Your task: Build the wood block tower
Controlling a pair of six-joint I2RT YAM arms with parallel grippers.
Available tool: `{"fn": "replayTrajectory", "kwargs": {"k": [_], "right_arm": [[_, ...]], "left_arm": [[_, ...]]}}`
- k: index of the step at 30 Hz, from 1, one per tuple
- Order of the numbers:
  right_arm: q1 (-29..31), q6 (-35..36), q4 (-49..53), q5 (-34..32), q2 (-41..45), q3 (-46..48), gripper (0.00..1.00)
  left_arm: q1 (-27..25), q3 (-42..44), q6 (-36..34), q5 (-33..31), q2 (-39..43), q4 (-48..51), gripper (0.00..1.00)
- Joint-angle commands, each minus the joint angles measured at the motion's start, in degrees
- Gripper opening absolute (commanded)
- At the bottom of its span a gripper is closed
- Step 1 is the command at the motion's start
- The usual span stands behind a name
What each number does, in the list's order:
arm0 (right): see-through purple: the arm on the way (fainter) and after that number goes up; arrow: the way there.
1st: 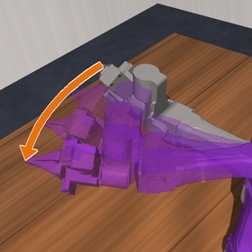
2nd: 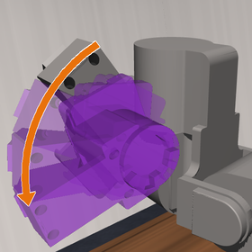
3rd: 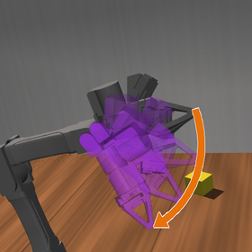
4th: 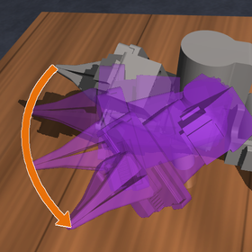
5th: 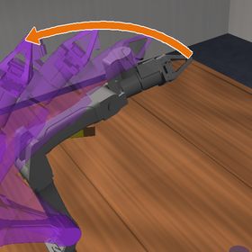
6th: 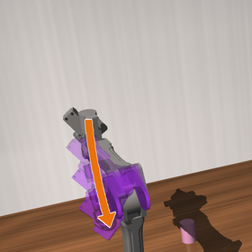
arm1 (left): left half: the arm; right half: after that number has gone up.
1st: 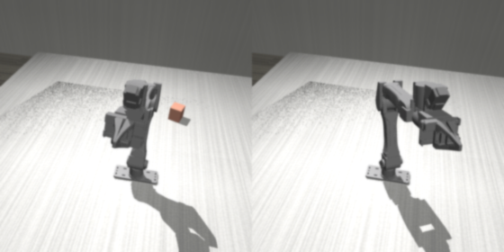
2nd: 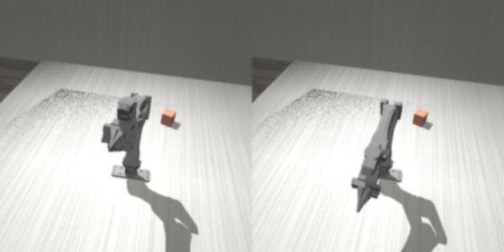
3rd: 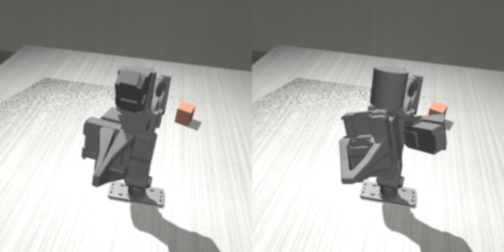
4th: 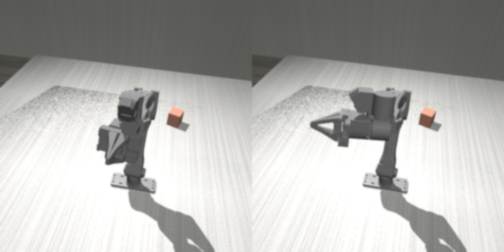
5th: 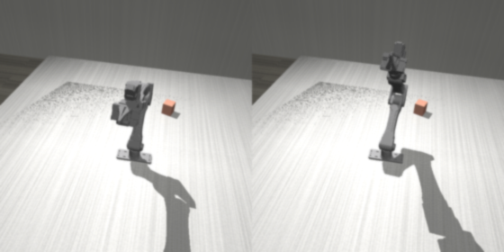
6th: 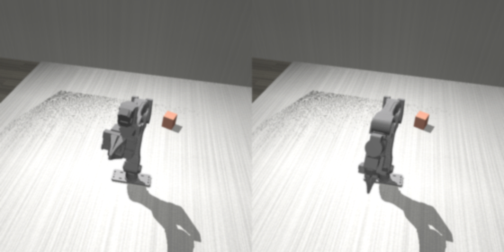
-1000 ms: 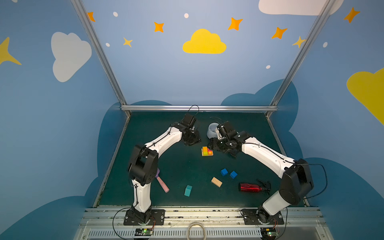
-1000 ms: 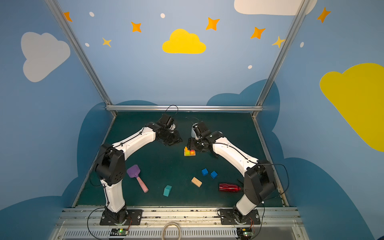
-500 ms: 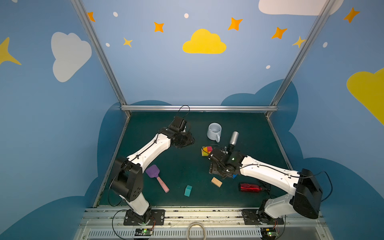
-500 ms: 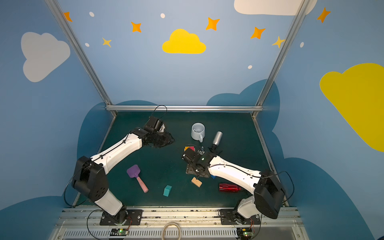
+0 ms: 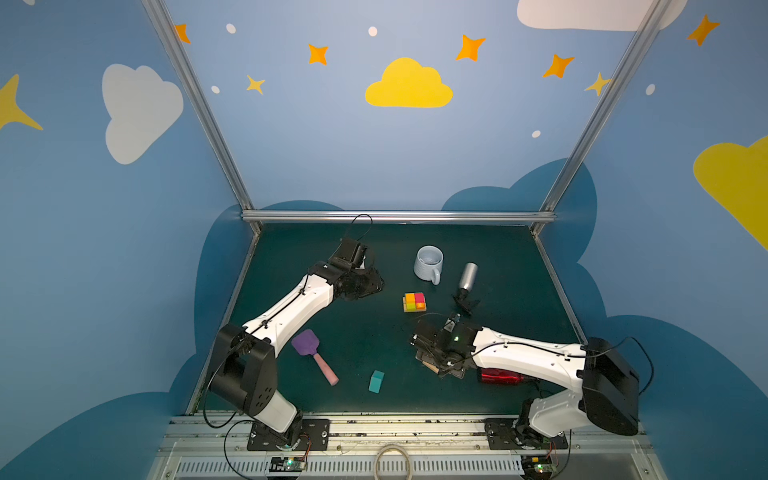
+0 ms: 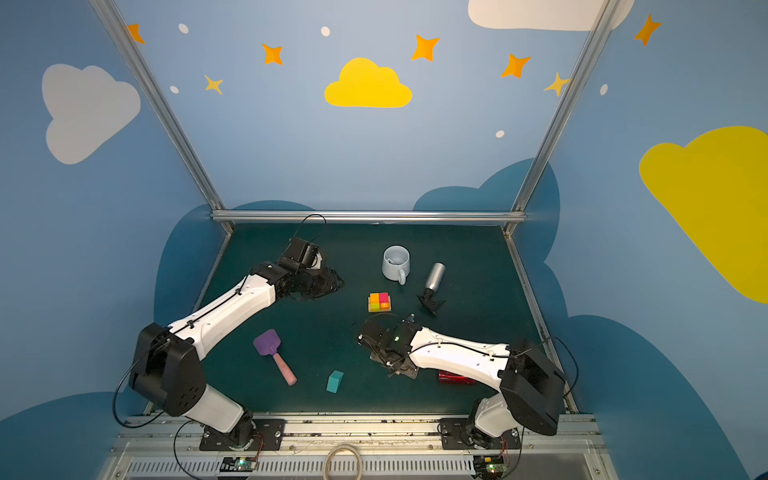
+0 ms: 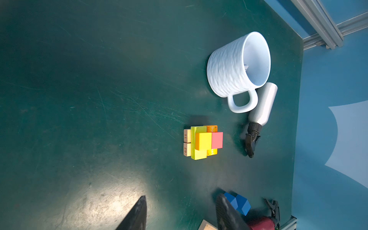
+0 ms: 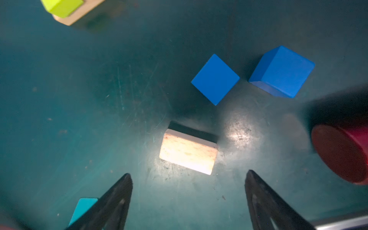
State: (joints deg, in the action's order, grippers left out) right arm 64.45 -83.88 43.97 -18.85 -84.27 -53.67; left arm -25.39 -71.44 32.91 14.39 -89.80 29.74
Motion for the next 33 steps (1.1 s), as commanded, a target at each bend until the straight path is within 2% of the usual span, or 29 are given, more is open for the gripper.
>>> {"fn": "replayTrajectory", "kwargs": {"k": [1,17,26,33], "right_arm": [[-0.2,-4.2,-4.2,1.2,-0.3,2.3,0.88],[-4.1,-8.2,-16.7,7.3,-2.9,7.9,0.87],[-4.5,-9.3,-15.8,7.7,-2.6,8.9,0.85],[-4.9,-6.6,-12.1,8.1,-4.4,6.2,0.79]], "left_arm": [[0.5,0.6,-0.8,-0.6,1.3,-0.5,0.58],[1.0,0.8,-0.6,0.2,0.1,-0.9,0.62],[1.5,0.7,-0.9,0.3,-0.1,-0.9,0.63],[1.7,0.8,-1.0,0.4,0.0,-0.8,0.63]]}}
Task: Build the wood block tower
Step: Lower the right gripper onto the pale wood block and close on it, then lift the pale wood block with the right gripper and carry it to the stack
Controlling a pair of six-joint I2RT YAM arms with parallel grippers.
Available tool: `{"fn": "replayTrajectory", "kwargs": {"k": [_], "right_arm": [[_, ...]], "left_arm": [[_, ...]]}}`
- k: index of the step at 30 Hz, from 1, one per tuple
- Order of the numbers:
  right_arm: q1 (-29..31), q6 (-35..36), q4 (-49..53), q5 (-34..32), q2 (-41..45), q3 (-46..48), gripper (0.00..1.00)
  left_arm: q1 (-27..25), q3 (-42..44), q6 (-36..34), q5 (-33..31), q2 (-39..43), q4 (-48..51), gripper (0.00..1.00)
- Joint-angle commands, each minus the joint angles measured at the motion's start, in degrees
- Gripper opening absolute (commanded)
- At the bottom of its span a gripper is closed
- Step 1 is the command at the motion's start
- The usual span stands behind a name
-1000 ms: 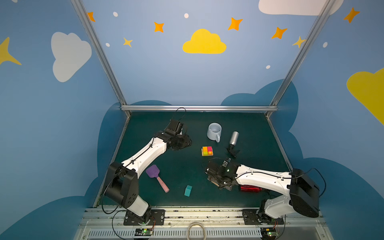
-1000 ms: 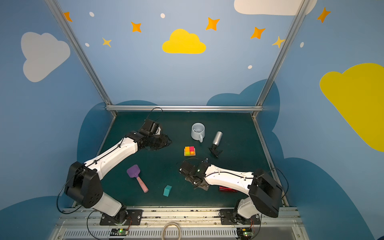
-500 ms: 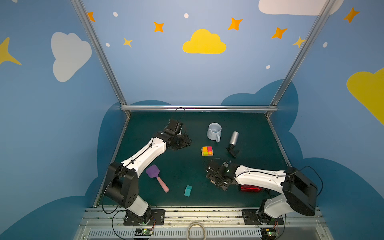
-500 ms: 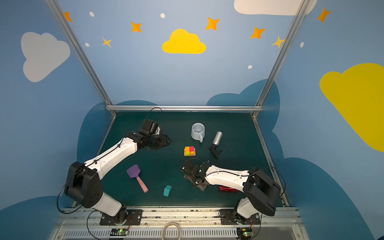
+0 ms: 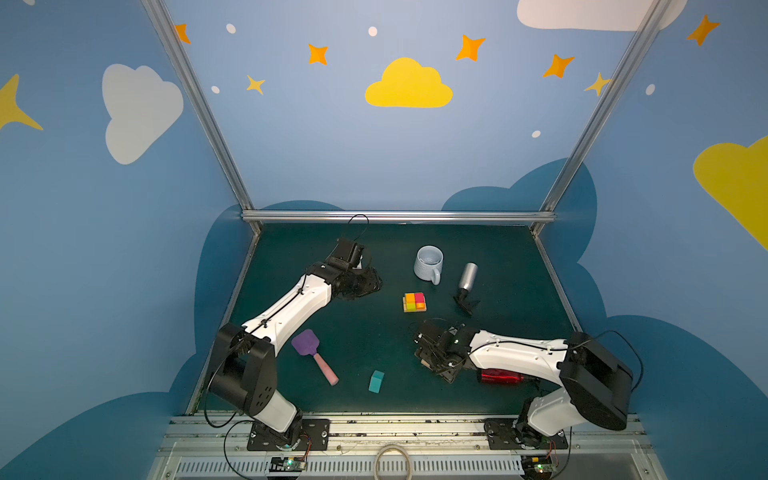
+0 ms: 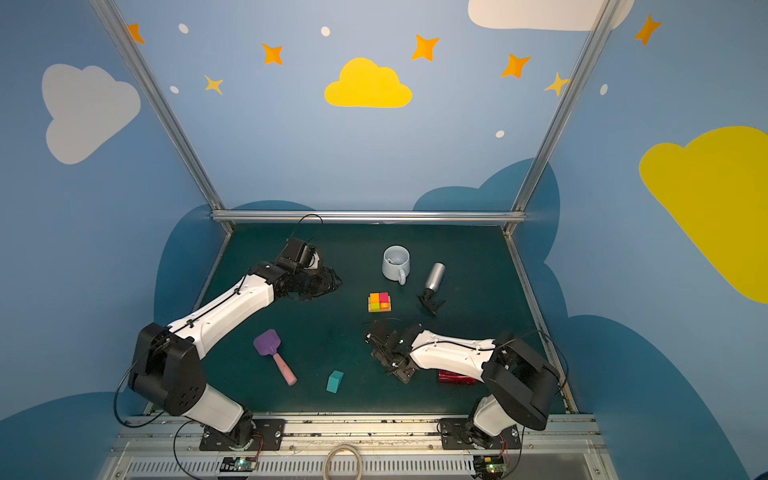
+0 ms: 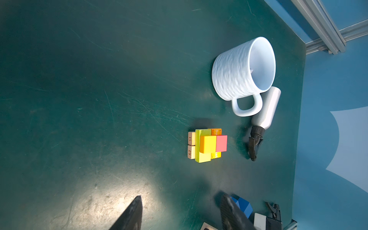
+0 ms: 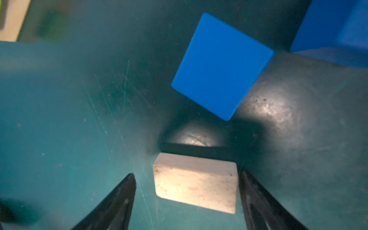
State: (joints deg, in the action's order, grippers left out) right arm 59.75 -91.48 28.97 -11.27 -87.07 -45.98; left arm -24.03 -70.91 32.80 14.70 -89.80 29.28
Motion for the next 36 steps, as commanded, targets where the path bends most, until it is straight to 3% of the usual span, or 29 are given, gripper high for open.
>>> {"fn": "replayTrajectory", "kwargs": {"k": [1,11,25,36], "right_arm": [[-0.1,1.7,4.1,0.4,-2.0,-2.5,0.79],[0.0,5.7,10.0,-0.2,-5.2,-7.4,0.71],[0.0,8.0,10.9,0.7,-7.5,-9.0,0.69],[0.0,8.3,10.5,1.0,-8.0,-9.0,0.61]], "left_arm": [[0.4,0.3,-0.9,0.1,0.0,-0.2,0.63],[0.5,0.7,-1.0,0.3,0.0,-0.4,0.63],[0.7,1.0,-0.9,0.5,-0.3,-0.6,0.62],[0.7,1.2,-0.8,0.6,-0.3,-0.8,0.62]]}}
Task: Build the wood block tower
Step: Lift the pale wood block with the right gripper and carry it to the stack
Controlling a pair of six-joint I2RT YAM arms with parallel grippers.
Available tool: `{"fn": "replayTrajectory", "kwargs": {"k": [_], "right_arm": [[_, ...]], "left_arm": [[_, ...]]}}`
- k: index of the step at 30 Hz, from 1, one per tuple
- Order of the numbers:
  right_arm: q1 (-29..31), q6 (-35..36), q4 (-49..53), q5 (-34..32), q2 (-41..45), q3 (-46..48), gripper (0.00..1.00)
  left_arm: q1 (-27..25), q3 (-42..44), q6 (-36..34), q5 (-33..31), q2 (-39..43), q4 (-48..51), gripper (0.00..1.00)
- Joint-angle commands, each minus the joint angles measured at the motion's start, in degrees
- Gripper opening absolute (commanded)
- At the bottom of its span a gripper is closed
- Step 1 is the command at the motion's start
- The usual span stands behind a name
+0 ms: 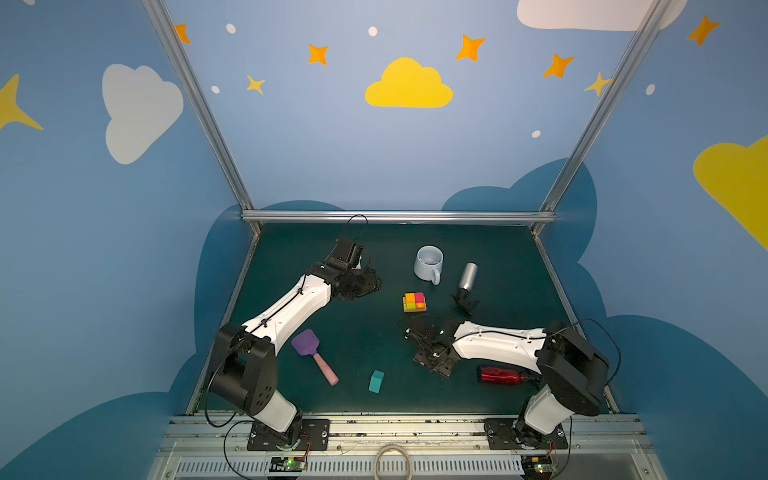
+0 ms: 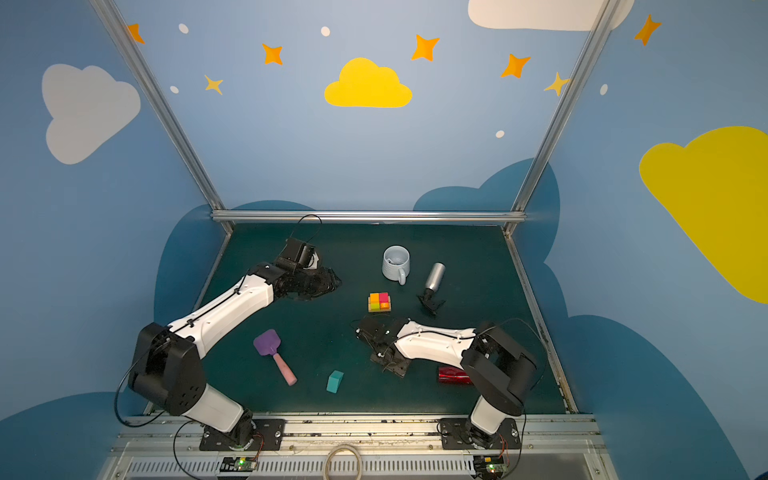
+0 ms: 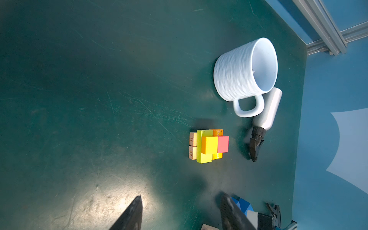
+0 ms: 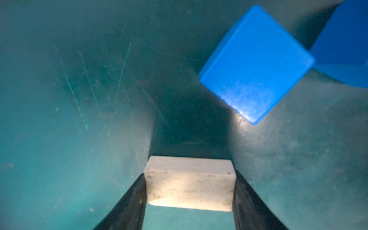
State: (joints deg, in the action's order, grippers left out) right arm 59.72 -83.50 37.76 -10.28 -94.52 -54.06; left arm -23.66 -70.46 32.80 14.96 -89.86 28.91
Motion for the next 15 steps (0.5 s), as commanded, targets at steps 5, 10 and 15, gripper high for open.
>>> {"fn": "replayTrajectory", "kwargs": {"k": [5,10,15], "right_arm": [[0.0,1.2,2.0,-0.2,-0.2,-1.1,0.55],[-0.8,7.3,5.7,-0.9,0.8,-4.5,0.51],[-2.1,15.4,11.3,-2.0,2.1,-10.2,0.51]], "left_arm": [[0.3,0.8,-0.8,0.3,-0.3,-0.4,0.62],[0.3,0.9,-1.0,0.0,0.1,-0.2,0.62],[0.5,0.8,-1.4,-0.2,0.0,0.2,0.62]]}}
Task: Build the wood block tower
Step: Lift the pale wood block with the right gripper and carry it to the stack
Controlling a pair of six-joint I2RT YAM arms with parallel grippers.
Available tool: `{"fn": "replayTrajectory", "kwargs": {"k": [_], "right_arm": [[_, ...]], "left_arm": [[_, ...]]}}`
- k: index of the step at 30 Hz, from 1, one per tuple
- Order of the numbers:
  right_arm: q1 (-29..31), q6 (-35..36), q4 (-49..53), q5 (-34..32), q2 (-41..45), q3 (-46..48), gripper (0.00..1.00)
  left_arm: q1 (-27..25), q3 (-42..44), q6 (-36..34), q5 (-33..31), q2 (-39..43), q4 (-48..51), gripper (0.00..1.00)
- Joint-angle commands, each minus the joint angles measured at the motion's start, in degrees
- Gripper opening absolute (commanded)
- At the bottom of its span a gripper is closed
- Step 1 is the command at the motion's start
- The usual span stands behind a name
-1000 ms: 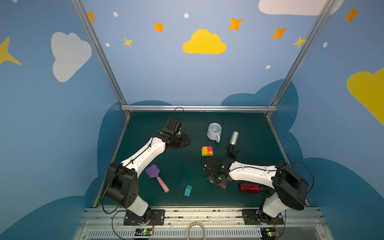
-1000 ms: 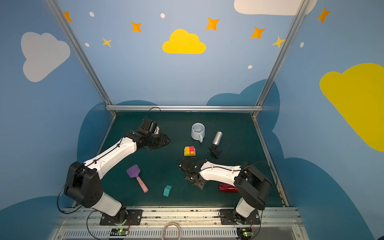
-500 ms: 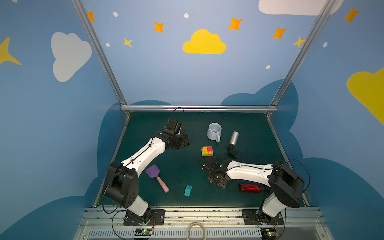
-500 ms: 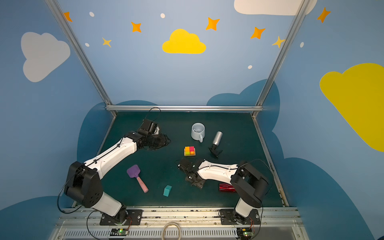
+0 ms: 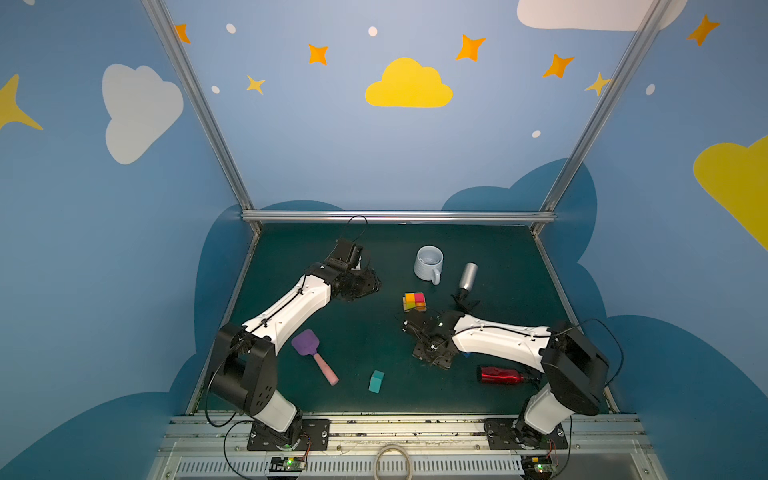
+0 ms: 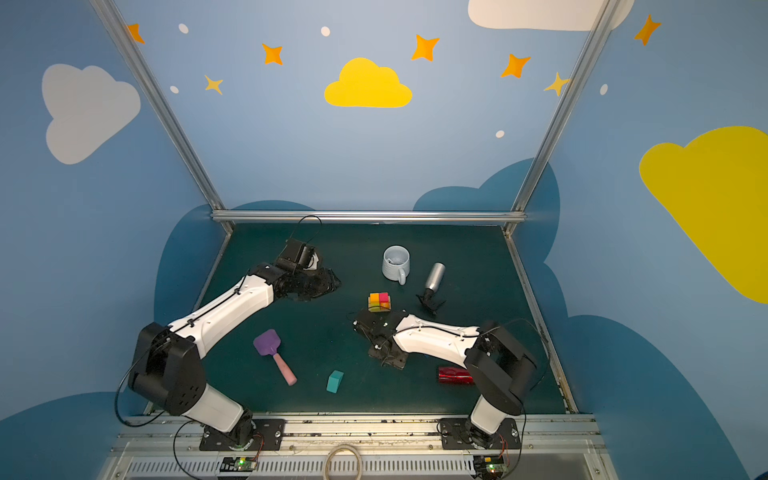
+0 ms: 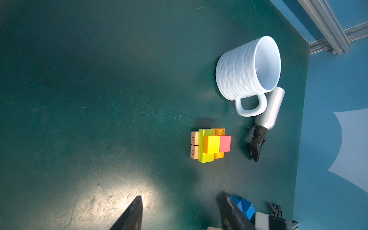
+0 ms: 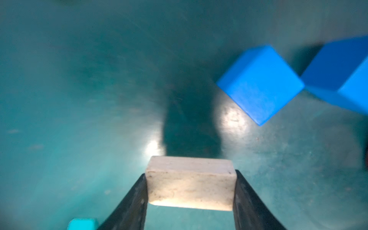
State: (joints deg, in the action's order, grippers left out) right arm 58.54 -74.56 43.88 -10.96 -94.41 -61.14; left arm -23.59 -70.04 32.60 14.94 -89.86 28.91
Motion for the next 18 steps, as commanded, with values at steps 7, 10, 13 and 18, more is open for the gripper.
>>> {"fn": "replayTrajectory", "kwargs": {"k": [7,10,13,18], "right_arm": [[-5.9,20.4,8.4,1.6,2.5,-10.4,0.51],[-8.0,26.0,10.7,1.2,1.1,-15.1,0.51],[-10.1,31.2,11.3,2.1,-1.0,-19.0,0.51],[-13.4,38.6,11.5,5.0,-6.3,-25.0,0.51]], "left_arm": [[0.6,0.3,-1.6,-0.3,-0.1,0.6,0.62],[0.7,0.1,-1.8,-0.6,-0.3,1.0,0.61],[0.7,-0.2,-2.1,-1.1,-0.5,1.3,0.61],[1.1,-1.0,-2.5,-2.4,-0.4,2.6,0.61]]}}
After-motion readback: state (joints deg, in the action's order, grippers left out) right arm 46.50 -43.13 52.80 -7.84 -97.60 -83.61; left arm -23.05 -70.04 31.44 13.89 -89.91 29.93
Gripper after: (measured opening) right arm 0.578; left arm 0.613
